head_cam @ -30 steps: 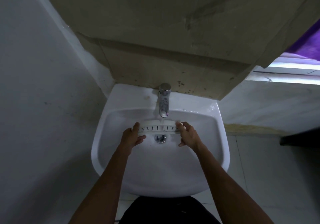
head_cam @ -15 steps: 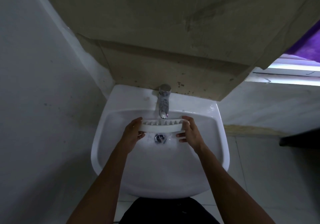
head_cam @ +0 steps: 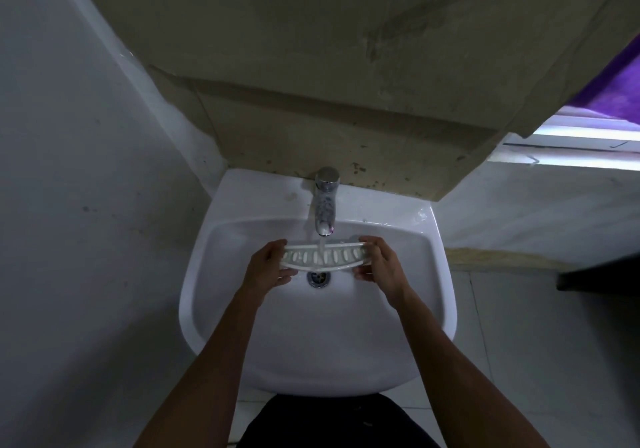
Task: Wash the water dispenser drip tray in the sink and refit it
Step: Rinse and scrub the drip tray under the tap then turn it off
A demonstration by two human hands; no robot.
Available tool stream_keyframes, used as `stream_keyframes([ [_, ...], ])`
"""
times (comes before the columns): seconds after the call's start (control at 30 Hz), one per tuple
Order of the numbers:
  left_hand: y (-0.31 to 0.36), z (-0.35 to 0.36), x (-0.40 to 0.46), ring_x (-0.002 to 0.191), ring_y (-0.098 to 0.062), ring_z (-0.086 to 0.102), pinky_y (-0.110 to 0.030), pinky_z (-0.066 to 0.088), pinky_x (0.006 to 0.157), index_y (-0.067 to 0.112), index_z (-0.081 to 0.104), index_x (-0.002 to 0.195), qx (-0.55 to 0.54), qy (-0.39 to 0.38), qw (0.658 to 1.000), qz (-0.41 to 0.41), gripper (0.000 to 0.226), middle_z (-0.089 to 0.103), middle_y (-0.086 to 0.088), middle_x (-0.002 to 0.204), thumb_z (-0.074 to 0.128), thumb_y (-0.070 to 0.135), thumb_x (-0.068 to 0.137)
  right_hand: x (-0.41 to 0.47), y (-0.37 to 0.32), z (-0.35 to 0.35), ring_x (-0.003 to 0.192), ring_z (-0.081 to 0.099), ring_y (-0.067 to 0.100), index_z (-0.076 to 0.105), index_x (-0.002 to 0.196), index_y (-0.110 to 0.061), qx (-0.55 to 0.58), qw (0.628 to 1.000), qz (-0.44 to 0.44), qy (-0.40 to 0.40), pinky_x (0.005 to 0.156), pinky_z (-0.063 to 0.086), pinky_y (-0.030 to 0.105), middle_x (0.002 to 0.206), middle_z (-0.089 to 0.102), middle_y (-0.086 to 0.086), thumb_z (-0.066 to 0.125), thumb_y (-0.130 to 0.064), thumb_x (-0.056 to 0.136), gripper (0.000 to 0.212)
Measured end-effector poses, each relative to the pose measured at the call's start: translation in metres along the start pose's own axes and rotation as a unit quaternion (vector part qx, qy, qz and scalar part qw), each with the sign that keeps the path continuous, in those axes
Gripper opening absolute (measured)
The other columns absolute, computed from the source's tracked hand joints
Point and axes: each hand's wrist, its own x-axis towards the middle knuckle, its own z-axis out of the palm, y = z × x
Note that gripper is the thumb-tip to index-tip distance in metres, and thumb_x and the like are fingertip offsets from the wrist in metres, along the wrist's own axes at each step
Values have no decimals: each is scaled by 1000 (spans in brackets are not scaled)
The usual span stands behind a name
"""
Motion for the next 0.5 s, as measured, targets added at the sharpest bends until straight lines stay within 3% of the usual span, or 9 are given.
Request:
stream_keyframes([
  [0.13, 3, 1, 3, 75, -27, 74, -28, 58, 57, 17, 62, 117, 33, 30, 999, 13, 29, 69, -11, 104, 49, 33, 97, 0, 1, 3, 64, 67, 18, 57, 120, -7, 6, 1000, -3, 5, 63, 60, 35, 91, 65, 8, 41, -26, 107, 28],
  [0.3, 3, 5, 10, 85, -27, 66, -38, 60, 68, 6, 63, 111, 16, 78, 997, 14, 25, 64, -18, 108, 55, 24, 94, 2, -2, 7, 79, 65, 20, 53, 111, -8, 8, 1000, -8, 6, 70, 61, 37, 94, 61, 9, 41, -24, 106, 20],
  [0.37, 5, 9, 10, 86, -25, 62, -37, 59, 67, 3, 61, 114, -5, 76, 997, 7, 24, 60, -17, 108, 52, 16, 95, 2, -5, 8, 83, 64, 16, 48, 106, -11, 14, 1000, -16, 1, 69, 61, 31, 97, 60, 10, 40, -22, 106, 13],
  [0.5, 5, 11, 8, 94, -27, 61, -33, 57, 68, 6, 61, 108, -32, 54, 998, 27, 21, 60, -16, 107, 45, 10, 96, 3, -8, 10, 84, 63, 13, 43, 120, -9, 48, 998, -16, 22, 69, 59, 26, 97, 59, 6, 42, -15, 106, 15],
])
